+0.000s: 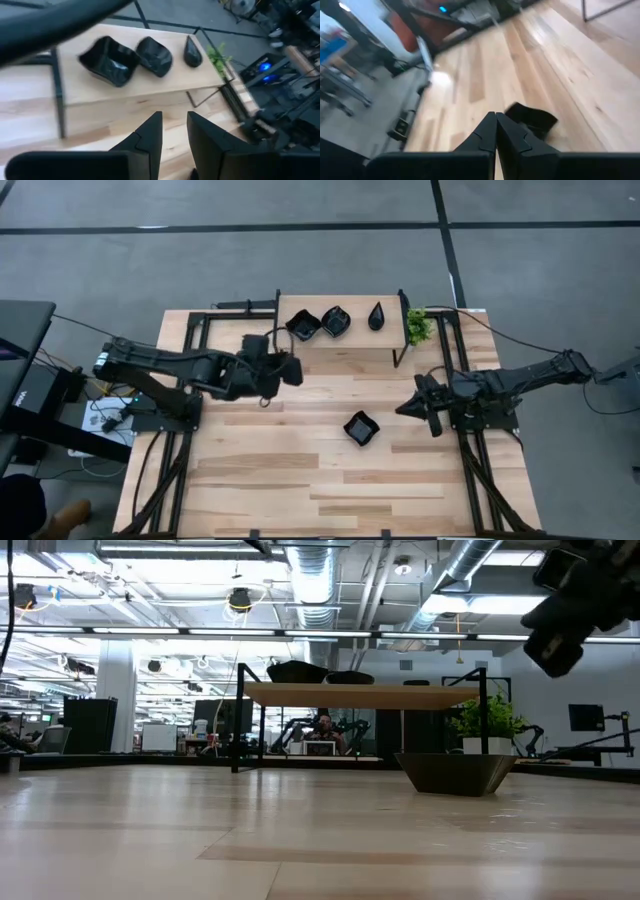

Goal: Pick & Place Mini shaped plates
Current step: Stack the distorted square plate on top of the other distorted square plates on the shelf

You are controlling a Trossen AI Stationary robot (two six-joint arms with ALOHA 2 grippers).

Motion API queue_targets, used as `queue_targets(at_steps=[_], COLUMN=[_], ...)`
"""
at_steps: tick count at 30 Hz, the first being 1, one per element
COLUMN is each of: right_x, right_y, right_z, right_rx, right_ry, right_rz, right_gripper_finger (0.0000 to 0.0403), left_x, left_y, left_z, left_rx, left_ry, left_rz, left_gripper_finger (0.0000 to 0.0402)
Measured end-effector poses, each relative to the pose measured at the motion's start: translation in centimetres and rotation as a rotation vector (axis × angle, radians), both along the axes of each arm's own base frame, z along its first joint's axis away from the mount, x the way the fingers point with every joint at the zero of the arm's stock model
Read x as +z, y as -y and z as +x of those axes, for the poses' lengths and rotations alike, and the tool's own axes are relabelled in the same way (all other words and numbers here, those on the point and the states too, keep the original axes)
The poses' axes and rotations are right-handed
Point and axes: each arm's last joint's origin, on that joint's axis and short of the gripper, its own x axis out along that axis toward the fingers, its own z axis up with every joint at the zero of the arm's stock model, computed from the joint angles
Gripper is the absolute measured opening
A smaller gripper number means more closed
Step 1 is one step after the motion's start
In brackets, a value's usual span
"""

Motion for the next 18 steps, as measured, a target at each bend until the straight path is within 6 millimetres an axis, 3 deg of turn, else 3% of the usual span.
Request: queue_targets(at_steps=[5, 18], right_x=[2.0, 1.8], right_y=[-0.2, -0.9], right_z=[1.3, 6.8], right_rx=[-0.033, -0.179], right_ry=[-0.095, -0.487], right_rz=[-0.052, -0.073], right_gripper_finger=[0.0, 0.0], left_x=[-1.0, -6.8], left_y=[0.1, 0.4], left_z=[-1.8, -8.3], left_rx=[-0.007, -0.064], left_ry=[-0.049, -0.045], left_rz=[0.02, -0.011], left_gripper_finger=[0.0091, 0.0091])
